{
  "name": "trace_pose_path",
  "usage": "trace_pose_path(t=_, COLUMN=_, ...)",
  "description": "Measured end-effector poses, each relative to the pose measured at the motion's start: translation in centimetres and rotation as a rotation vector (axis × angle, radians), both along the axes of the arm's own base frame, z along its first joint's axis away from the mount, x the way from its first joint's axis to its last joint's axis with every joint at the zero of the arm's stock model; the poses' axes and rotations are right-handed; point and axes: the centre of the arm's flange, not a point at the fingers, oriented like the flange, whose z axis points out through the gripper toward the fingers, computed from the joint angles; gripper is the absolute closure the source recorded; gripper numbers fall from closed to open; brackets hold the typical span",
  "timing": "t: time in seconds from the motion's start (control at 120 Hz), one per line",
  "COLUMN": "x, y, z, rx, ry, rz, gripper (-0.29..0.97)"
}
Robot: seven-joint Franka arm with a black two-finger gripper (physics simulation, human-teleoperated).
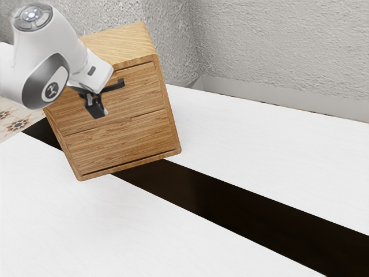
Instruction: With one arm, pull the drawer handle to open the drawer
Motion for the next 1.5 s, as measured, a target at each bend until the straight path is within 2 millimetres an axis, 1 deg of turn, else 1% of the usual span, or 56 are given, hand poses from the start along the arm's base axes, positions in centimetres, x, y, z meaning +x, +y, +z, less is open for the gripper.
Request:
trace_pose_path(t=0.183, x=0.0, y=0.6, z=-0.2, rx=-0.006, ry=0.002, rz=0.010, gripper=0.00)
trace_pose_path(t=0.358, x=0.2, y=1.7, z=-1.3, rx=-0.012, ry=0.015, rz=0.030, gripper=0.00)
trace_pose_path(t=0.583, x=0.1, y=0.8, z=-2.2, rx=-0.060, ry=0.011, rz=0.040, gripper=-0.01)
trace_pose_path(t=0.683, x=-0.5, y=0.0, z=-2.3, rx=-0.073, ry=0.010, rz=0.037, gripper=0.00)
trace_pose_path(t=0.792, x=-1.1, y=-1.4, z=-2.3, rx=-0.083, ry=0.010, rz=0.024, gripper=0.00)
trace_pose_path(t=0.883, x=-2.6, y=-2.1, z=-2.2, rx=-0.089, ry=0.007, rz=0.021, gripper=0.04)
trace_pose_path(t=0.992, x=-4.0, y=-3.0, z=-2.4, rx=-0.097, ry=0.009, rz=0.014, gripper=0.02)
trace_pose_path(t=1.167, x=-5.3, y=-4.9, z=-2.7, rx=-0.099, ry=0.010, rz=-0.004, gripper=0.00)
trace_pose_path(t=1.217, x=-5.6, y=-5.6, z=-2.6, rx=-0.099, ry=0.009, rz=-0.012, gripper=0.02)
trace_pose_path(t=1.3, x=-6.2, y=-6.5, z=-2.8, rx=-0.100, ry=0.013, rz=-0.019, gripper=0.01)
trace_pose_path(t=1.4, x=-7.0, y=-8.0, z=-2.8, rx=-0.101, ry=0.015, rz=-0.036, gripper=0.03)
trace_pose_path(t=1.467, x=-7.4, y=-8.8, z=-2.9, rx=-0.095, ry=0.018, rz=-0.041, gripper=0.01)
trace_pose_path(t=1.5, x=-7.6, y=-9.5, z=-2.9, rx=-0.088, ry=0.020, rz=-0.049, gripper=0.00)
